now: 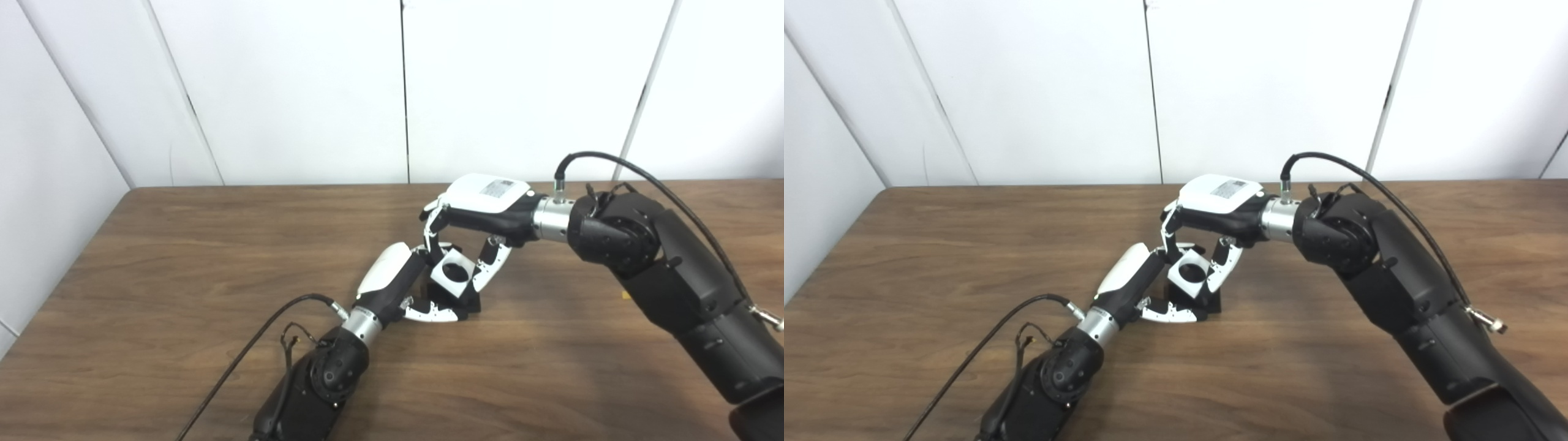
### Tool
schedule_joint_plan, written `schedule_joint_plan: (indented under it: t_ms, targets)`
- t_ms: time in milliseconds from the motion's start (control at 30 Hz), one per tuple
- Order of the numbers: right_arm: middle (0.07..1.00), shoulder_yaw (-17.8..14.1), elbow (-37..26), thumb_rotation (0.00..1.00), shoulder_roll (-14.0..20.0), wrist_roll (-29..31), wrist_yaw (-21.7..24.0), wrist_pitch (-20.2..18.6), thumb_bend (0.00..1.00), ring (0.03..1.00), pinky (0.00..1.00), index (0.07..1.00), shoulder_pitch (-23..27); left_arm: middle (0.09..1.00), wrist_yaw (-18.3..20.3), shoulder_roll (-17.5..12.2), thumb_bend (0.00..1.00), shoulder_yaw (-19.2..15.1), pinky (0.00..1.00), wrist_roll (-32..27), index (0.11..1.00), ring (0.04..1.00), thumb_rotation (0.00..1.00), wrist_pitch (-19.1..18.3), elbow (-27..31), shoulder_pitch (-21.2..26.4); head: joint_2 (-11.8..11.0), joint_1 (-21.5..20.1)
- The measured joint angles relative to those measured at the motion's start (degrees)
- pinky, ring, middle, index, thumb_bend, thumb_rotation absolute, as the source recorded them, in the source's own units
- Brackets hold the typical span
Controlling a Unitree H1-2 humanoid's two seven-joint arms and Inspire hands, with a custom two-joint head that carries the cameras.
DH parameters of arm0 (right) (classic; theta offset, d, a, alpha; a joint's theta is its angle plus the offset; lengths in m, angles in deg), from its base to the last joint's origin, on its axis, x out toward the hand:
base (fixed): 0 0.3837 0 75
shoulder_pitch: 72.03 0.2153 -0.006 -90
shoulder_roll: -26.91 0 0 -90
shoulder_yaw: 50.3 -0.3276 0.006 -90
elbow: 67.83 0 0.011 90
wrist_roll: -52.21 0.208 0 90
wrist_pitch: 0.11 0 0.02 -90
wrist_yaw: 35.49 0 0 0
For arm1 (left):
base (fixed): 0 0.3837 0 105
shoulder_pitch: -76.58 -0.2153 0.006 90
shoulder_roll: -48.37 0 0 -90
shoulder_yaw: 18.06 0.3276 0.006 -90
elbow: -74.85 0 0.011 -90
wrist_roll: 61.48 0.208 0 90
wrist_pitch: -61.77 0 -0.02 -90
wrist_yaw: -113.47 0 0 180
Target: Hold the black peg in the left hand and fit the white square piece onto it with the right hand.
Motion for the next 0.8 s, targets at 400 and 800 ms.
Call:
schedule_joint_plan:
  t_ms: [400,800]
  targets:
    - [0.767,0.39,3.54,0.14,-0.25,-0.08,-1.23,0.97,0.52,0.863,0.87,0.48,0.3,0.823,0.05,-0.11,0.52,0.15,0.73,-0.03,0.489,0.848,0.07,-0.9,1.46,-0.69,0.35,-1.23]
    - [0.768,0.41,2.68,0.14,1.12,0.05,-0.86,0.93,0.52,0.857,0.88,0.481,0.1,0.825,0.32,-0.2,0.52,0.15,0.75,-0.57,0.489,0.852,0.07,-0.74,1.37,-0.68,0.53,-2.55]
